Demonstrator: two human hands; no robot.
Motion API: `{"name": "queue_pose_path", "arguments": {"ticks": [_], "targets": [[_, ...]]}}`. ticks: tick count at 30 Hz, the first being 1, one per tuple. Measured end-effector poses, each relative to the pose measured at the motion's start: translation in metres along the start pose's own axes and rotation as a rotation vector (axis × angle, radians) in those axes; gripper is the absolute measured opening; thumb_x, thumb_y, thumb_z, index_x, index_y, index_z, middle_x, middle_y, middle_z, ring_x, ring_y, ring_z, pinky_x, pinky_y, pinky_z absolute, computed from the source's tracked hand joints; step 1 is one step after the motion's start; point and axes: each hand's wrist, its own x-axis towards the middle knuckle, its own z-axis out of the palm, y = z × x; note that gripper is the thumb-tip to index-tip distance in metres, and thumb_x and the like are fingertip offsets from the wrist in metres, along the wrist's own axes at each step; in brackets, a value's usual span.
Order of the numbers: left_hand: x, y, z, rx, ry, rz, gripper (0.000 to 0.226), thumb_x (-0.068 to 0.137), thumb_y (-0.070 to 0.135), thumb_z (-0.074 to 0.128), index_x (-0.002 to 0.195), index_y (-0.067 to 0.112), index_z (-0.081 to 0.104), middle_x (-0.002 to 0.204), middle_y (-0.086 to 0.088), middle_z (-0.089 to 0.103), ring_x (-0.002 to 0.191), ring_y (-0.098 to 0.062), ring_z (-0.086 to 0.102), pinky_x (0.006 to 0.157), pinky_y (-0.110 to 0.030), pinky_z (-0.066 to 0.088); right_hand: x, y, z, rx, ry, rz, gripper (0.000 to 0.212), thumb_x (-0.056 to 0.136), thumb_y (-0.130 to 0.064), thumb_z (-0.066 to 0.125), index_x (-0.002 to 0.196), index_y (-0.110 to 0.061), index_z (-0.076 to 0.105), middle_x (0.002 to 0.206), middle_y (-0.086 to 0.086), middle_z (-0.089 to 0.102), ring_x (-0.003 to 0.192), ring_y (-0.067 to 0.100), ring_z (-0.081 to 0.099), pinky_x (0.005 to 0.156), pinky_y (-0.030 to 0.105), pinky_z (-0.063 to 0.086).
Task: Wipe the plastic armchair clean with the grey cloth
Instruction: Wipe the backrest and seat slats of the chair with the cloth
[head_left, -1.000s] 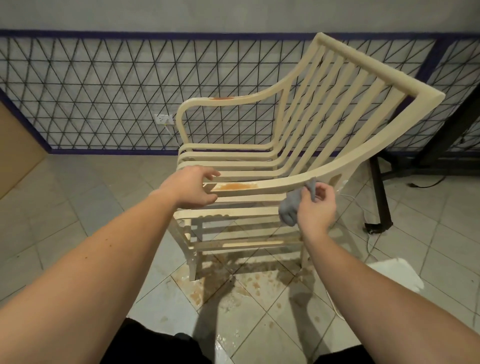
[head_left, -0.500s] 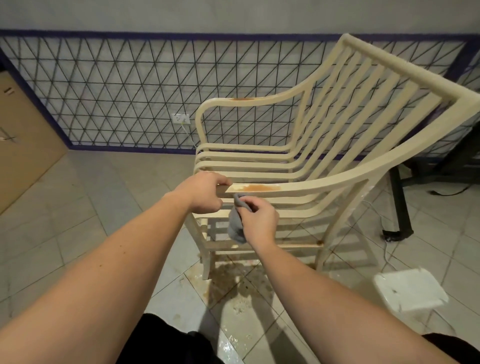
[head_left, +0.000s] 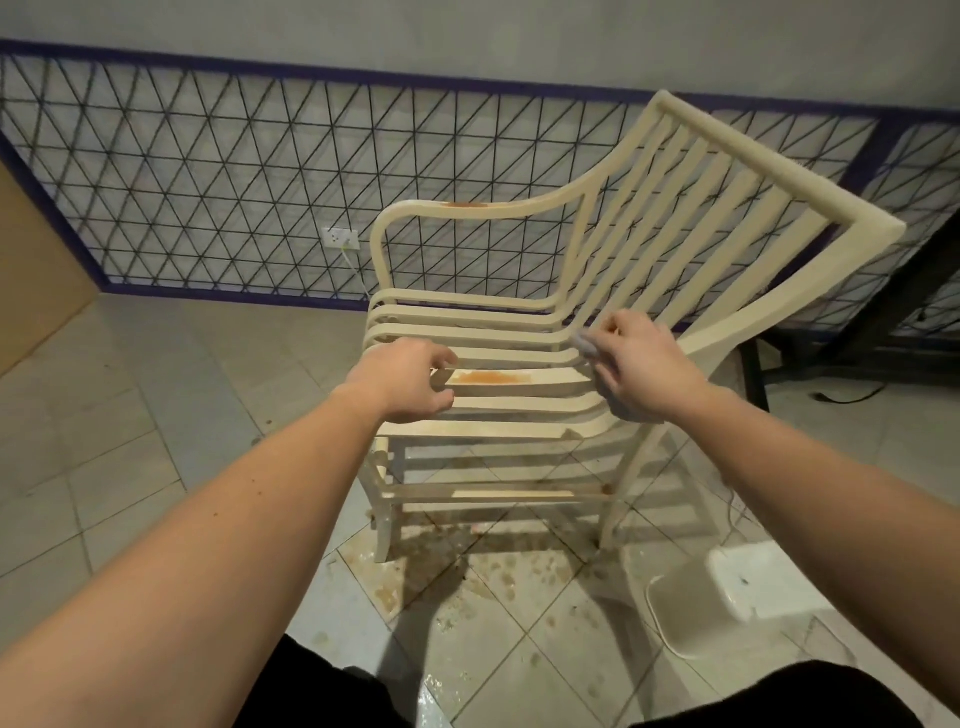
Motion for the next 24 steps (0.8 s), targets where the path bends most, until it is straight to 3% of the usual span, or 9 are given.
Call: {"name": "queue_pose_path", "arguments": {"ticks": [2,5,9,13,15,19,24], "targets": [[0.003,0.004,0.002,0.042,0.002,0.003,0.018,0.085,0.038,0.06,0.102,0.038,0.065,0.1,0.012,0.068,0.085,-0.015,0.064,0.075,-0.038,0.06,0.0,0.008,0.01,-0.176,-0.089,-0.021,0.04,0.102,-0.045,0.034,0.132,-0.029,0.055,0.122,0.004,0.05,0.112,0.024,0.042,0.102,0.042,0.032],[0.004,0.007,0.004,0.078,0.011,0.0,0.006,0.087,0.032,0.06,0.09,0.036,0.063,0.09,0.011,0.066,0.078,-0.015,0.063,0.071,-0.038,0.06,0.001,-0.001,0.023,-0.03,-0.123,-0.05,0.04,0.105,-0.04,0.034,0.136,-0.025,0.053,0.136,0.003,0.054,0.12,0.024,0.047,0.106,0.039,0.032],[0.004,0.009,0.002,0.092,-0.002,-0.008,0.008,0.087,0.033,0.061,0.092,0.037,0.064,0.091,0.012,0.067,0.08,-0.015,0.064,0.074,-0.039,0.061,-0.009,-0.023,0.029,0.194,-0.025,-0.187,0.036,0.099,-0.016,0.053,0.134,-0.024,0.06,0.134,-0.003,0.061,0.119,0.023,0.054,0.099,0.04,0.047],[0.004,0.009,0.002,0.083,0.005,-0.023,0.012,0.086,0.034,0.062,0.096,0.037,0.067,0.093,0.012,0.068,0.082,-0.016,0.064,0.075,-0.039,0.061,-0.009,-0.018,0.014,0.246,-0.061,-0.362,0.041,0.091,-0.007,0.066,0.127,-0.027,0.068,0.132,-0.011,0.064,0.121,0.013,0.056,0.106,0.028,0.043],[0.003,0.009,0.003,0.084,0.017,-0.029,0.012,0.087,0.034,0.062,0.097,0.036,0.068,0.092,0.012,0.068,0.081,-0.015,0.064,0.075,-0.038,0.06,0.001,-0.011,0.008,0.302,-0.037,-0.293,0.042,0.088,-0.003,0.066,0.122,-0.028,0.07,0.125,-0.01,0.068,0.116,0.011,0.057,0.105,0.026,0.041],[0.002,0.008,0.005,0.081,0.042,-0.029,0.012,0.088,0.033,0.062,0.097,0.034,0.07,0.089,0.011,0.068,0.077,-0.014,0.064,0.073,-0.038,0.061,0.009,-0.026,0.018,0.387,-0.045,-0.185,0.034,0.092,-0.006,0.055,0.108,-0.033,0.067,0.106,-0.015,0.07,0.1,0.01,0.06,0.09,0.043,0.052],[0.001,0.008,0.006,0.087,0.067,-0.024,0.017,0.089,0.035,0.062,0.103,0.036,0.071,0.092,0.012,0.069,0.079,-0.015,0.065,0.075,-0.038,0.061,-0.004,-0.044,0.035,0.394,0.0,-0.299,0.045,0.088,0.0,0.064,0.125,-0.025,0.069,0.13,-0.011,0.065,0.122,0.013,0.058,0.108,0.035,0.044]]}}
